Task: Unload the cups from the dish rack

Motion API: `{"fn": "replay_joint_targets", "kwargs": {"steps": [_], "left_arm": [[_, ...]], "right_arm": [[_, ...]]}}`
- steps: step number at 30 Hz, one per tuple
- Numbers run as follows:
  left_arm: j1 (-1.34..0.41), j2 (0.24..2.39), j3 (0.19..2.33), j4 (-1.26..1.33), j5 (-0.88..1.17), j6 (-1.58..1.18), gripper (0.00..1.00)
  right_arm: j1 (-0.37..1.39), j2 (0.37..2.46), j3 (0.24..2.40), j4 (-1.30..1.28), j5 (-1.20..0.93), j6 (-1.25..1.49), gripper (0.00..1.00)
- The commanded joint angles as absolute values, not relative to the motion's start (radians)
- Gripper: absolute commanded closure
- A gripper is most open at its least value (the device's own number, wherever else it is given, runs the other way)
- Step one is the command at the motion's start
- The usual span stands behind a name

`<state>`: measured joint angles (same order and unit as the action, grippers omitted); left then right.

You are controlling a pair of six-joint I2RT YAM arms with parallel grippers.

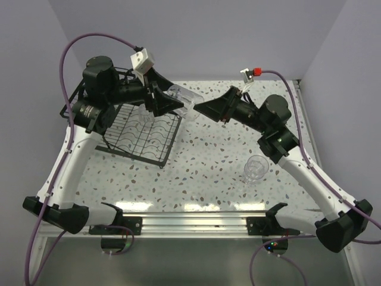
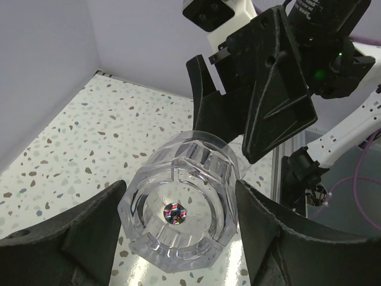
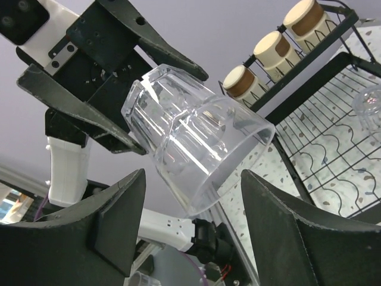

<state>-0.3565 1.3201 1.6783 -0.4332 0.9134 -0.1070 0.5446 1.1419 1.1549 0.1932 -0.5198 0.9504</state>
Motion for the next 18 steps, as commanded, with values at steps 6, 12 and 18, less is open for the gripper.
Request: {"fn": "replay_joint_targets", "kwargs": {"steps": [6, 12, 18], "left_arm": [[-0.351, 1.312, 1.591, -0.348, 0.950, -0.110, 1.00], [-0.351, 1.324, 1.551, -0.330, 0.963, -0.101, 1.00], [-0.351, 1.325, 1.520, -0.416, 0.855, 0.021, 0.12]], "right_arm": [[0.598, 1.190, 1.190, 0.322, -0.600, 1.009, 0.60], [0.603, 1.167, 1.187, 0.171, -0.539, 0.945, 1.00], [0.603, 1.137, 1.342, -0.362, -0.292, 0.669, 1.00]]}}
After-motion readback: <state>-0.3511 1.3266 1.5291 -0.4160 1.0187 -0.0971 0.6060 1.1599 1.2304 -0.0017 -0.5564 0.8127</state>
